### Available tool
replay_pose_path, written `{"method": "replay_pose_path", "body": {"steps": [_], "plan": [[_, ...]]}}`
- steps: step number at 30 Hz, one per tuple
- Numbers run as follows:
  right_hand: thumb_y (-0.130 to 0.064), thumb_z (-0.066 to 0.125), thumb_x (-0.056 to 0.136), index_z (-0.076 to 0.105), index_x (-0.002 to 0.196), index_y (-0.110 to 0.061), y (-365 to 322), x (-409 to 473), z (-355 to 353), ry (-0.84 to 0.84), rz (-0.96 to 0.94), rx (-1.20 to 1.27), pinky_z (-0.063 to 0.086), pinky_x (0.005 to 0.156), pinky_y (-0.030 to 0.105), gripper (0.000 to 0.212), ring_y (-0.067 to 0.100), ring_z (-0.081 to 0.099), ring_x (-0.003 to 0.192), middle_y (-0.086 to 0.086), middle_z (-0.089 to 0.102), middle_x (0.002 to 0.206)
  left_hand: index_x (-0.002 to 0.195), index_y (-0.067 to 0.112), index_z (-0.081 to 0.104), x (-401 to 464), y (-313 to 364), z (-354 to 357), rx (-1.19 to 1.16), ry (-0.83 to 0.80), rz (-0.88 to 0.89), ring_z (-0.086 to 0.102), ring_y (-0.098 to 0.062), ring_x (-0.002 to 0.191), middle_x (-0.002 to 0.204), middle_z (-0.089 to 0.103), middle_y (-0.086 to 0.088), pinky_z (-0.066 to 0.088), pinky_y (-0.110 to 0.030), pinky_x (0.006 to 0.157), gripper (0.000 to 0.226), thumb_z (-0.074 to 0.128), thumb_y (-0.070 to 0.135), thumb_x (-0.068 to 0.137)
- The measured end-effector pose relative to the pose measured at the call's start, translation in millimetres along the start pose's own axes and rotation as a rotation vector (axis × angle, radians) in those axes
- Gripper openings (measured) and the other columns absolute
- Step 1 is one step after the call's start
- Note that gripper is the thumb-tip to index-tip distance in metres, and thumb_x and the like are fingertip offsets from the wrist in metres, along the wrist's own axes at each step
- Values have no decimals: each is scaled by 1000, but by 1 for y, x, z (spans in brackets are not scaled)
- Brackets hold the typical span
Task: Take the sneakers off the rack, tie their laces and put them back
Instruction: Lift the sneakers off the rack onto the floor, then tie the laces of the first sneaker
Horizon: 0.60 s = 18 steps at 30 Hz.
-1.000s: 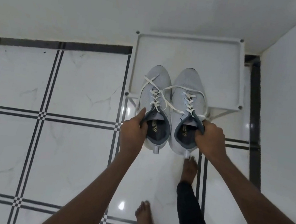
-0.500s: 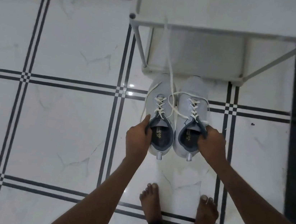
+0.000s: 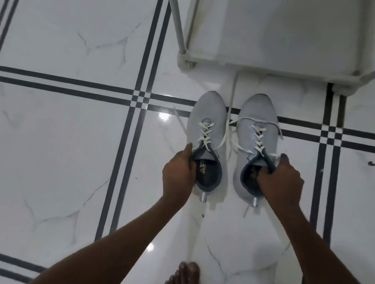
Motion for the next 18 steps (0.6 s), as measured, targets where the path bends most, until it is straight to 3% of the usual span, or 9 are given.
{"method": "replay_pose_path", "body": {"steps": [3,4,6,10,13,16,18], "plan": [[-23,53,77,47,127,5,-31,-3,-3,172,-55,-6,47,92,53,57,47,49,119,31,51,130,142,15,48,7,-15,-12,34,20,-2,67,-24,94,114,68,-7,51,-29,77,45,48,13,97],[-19,55,77,48,129,4,-51,-7,-2,217,-122,38,45,97,53,57,45,48,122,30,51,133,142,14,48,10,-21,-18,47,33,-9,66,-24,94,114,67,-8,47,-26,75,44,47,13,97],[-13,56,79,57,122,2,-91,-17,5,250,-267,124,47,92,47,45,41,57,110,25,63,117,141,14,49,17,-31,-27,66,53,-24,64,-24,92,111,66,-8,41,-24,71,44,46,13,97],[-19,54,90,65,105,-4,-159,-32,38,23,-359,183,47,77,37,25,38,63,94,18,70,97,135,15,53,30,-51,-46,45,102,-24,63,-22,86,102,66,-8,49,-29,69,41,46,12,94],[-33,56,90,68,101,-3,-179,-23,62,-189,-150,296,43,75,32,34,38,64,99,18,71,102,135,17,56,39,-68,-54,33,121,16,63,-20,87,102,68,-6,49,-29,73,44,50,13,91],[-43,67,63,72,98,-6,-176,0,88,-373,130,495,55,79,33,51,33,70,94,14,74,100,131,21,61,47,-81,-60,6,34,68,67,-17,86,101,71,-3,53,-30,77,45,60,29,87],[-30,66,52,74,89,-8,-178,16,98,-446,148,593,58,80,39,44,31,71,86,10,75,92,126,27,65,55,-86,-72,-39,-79,47,69,-13,84,96,74,1,55,-33,79,48,70,42,81]]}}
Point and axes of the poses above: each hand's wrist, its own x-axis towards the middle knuckle, its own z-axis out of the palm, y = z × x, the point moved 5 cm from there along x, towards the middle knuckle
